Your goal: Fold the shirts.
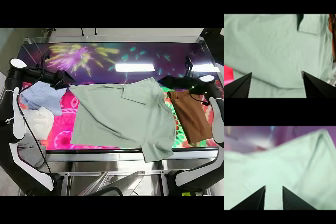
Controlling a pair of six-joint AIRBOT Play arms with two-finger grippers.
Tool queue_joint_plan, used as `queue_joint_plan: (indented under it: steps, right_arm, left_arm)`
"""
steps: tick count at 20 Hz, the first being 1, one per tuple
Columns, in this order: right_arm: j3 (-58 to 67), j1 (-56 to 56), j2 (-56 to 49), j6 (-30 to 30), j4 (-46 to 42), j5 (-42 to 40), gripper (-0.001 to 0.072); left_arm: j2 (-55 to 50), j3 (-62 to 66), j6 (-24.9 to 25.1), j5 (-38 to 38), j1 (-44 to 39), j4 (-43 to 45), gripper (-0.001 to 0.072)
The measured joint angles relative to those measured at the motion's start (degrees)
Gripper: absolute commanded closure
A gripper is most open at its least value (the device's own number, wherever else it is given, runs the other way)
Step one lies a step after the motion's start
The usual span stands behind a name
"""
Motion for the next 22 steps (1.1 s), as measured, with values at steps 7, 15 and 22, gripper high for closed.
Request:
queue_joint_plan:
  steps: [7, 15, 22]
  right_arm:
    - [-13.7, -9.5, 9.2, 6.6, -15.0, 14.1, 0.044]
    - [-27.1, -17.3, 19.7, 7.6, -18.3, 18.0, 0.044]
    - [-29.5, -18.5, 26.8, 9.4, -24.1, 21.9, 0.0302]
  left_arm:
    - [13.6, -32.7, 0.4, -3.1, 4.9, 8.1, 0.0017]
    - [20.7, -58.3, 2.8, 5.0, 5.4, 14.3, 0.0018]
    - [18.3, -58.9, 6.0, 11.3, -0.5, 13.2, 0.0692]
